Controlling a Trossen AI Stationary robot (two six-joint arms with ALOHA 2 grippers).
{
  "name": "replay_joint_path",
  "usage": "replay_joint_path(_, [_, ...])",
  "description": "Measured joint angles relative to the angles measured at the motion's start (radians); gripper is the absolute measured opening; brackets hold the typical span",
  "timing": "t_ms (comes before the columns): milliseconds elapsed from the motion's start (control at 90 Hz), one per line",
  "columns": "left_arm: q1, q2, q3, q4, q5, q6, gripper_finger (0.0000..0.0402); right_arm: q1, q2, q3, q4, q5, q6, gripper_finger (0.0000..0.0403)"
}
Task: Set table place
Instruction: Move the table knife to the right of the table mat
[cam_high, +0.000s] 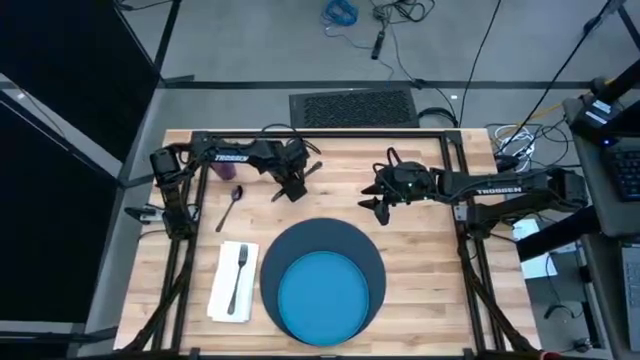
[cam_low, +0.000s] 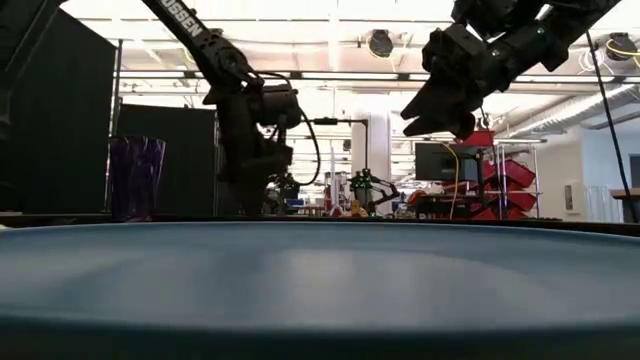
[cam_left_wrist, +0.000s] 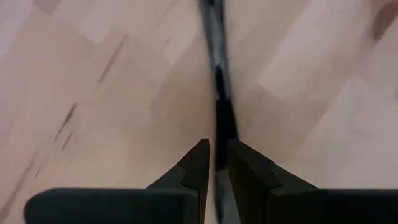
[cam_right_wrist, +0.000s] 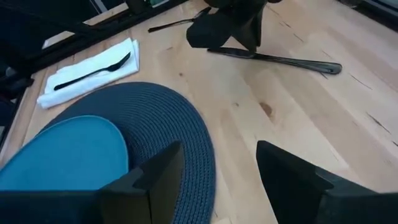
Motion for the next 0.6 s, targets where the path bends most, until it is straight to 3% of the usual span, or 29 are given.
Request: replay_joint_path(600, [0.009, 0.060, 0.005, 0.076, 0.012, -0.006, 0.0042, 0.000, 0.000, 0.000, 0.030, 0.000, 0.019, 0.0192])
